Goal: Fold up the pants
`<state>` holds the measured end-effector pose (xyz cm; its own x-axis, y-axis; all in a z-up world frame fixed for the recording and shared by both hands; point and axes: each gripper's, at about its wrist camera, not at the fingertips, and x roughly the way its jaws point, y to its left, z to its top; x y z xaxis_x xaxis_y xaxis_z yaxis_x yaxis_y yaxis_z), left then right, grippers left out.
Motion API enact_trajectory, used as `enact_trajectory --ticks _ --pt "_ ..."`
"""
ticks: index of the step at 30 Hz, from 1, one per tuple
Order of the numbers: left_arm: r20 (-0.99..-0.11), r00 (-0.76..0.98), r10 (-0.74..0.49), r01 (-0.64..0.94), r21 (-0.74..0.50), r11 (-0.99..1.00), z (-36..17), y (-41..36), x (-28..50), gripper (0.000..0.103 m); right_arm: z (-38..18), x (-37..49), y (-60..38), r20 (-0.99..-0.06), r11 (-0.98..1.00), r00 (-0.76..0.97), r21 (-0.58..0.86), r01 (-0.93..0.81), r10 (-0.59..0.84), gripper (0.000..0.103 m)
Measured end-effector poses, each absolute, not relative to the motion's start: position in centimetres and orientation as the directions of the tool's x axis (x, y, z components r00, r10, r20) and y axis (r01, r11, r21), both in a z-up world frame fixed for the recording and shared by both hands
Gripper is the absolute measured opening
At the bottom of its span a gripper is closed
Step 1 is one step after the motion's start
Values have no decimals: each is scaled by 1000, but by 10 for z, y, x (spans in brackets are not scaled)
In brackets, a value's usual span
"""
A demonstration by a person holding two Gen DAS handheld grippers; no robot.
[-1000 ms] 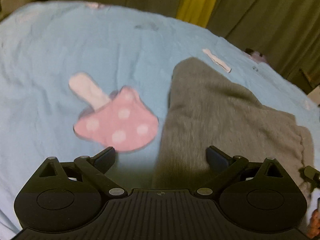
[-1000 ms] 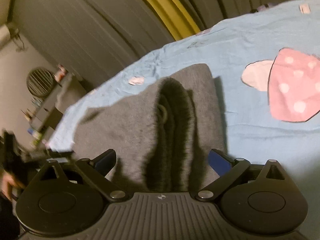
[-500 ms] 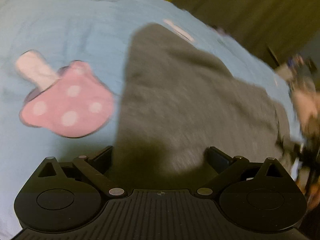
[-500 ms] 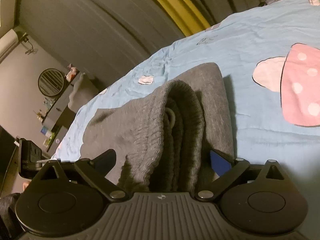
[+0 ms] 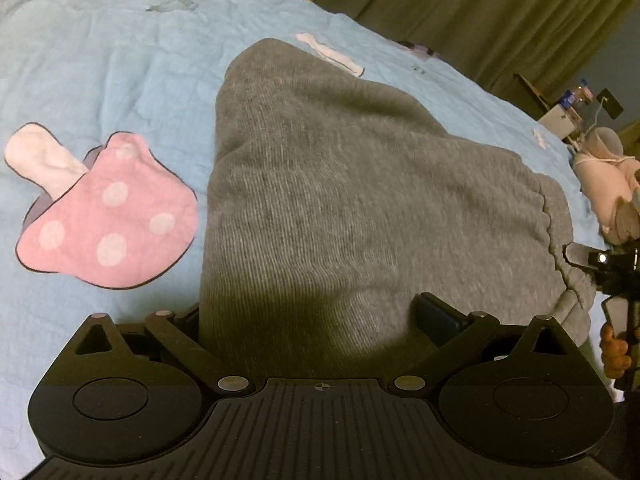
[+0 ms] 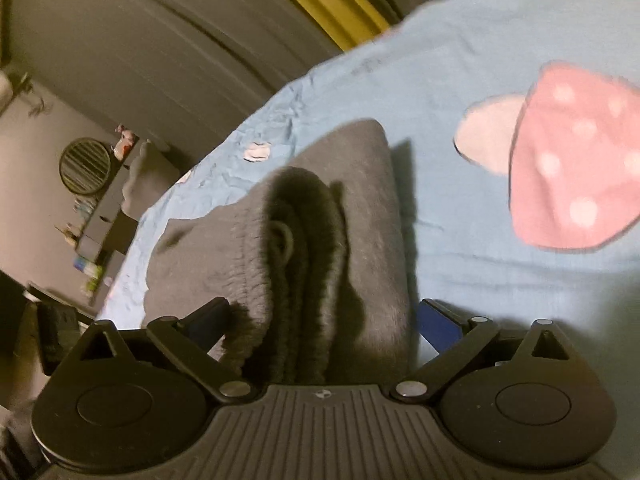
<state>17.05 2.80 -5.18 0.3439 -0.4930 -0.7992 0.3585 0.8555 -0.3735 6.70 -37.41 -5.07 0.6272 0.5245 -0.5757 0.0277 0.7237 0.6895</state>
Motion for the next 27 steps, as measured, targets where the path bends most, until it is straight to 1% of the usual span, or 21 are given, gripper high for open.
enact_trajectory --ticks 6,10,12,13,14,15,16,18,20,22,23,24,25,26,27 --pt "-798 317 -513 342 -408 846 -56 33 177 103 -66 75 -383 -525 660 624 751 19 579 99" --pt "-798 303 -520 337 -421 842 -56 31 184 103 -75 81 -383 -456 572 649 819 38 609 99" --pt "-797 303 -523 331 -426 842 -58 28 187 103 -75 84 -376 -455 583 647 812 20 612 99" --pt "-797 306 -520 326 -425 844 -58 26 188 103 -74 84 -373 -459 593 647 805 12 609 98" --pt "-796 311 -520 324 -426 845 -57 24 188 103 -72 84 -370 -460 601 648 799 5 607 92" --pt "-793 314 -522 325 -427 844 -57 22 188 103 -71 83 -368 -453 602 647 798 -12 614 78" --pt "-793 318 -519 326 -422 846 -57 21 188 103 -69 84 -367 -446 597 642 802 -22 623 76" --pt "-794 328 -512 336 -408 849 -59 17 188 103 -71 86 -367 -443 593 642 805 -23 626 77" --pt "-803 337 -492 332 -388 860 -60 12 189 103 -72 89 -364 -455 601 639 799 -14 621 83" --pt "-813 344 -469 312 -373 874 -59 5 192 103 -70 92 -354 -473 623 639 782 -14 607 94" --pt "-818 352 -454 307 -358 882 -57 3 192 101 -66 94 -345 -491 653 638 756 -27 594 94" --pt "-822 362 -440 309 -340 888 -55 -1 190 95 -63 94 -337 -515 692 638 720 -39 572 92" --pt "-824 372 -428 310 -324 894 -53 -2 188 89 -59 93 -332 -536 726 642 686 -48 549 86" --pt "-825 376 -422 310 -316 896 -52 -2 186 87 -57 92 -329 -549 747 648 664 -45 527 82" --pt "-825 384 -415 306 -310 900 -50 -2 184 81 -56 91 -329 -557 759 655 650 -37 510 79"
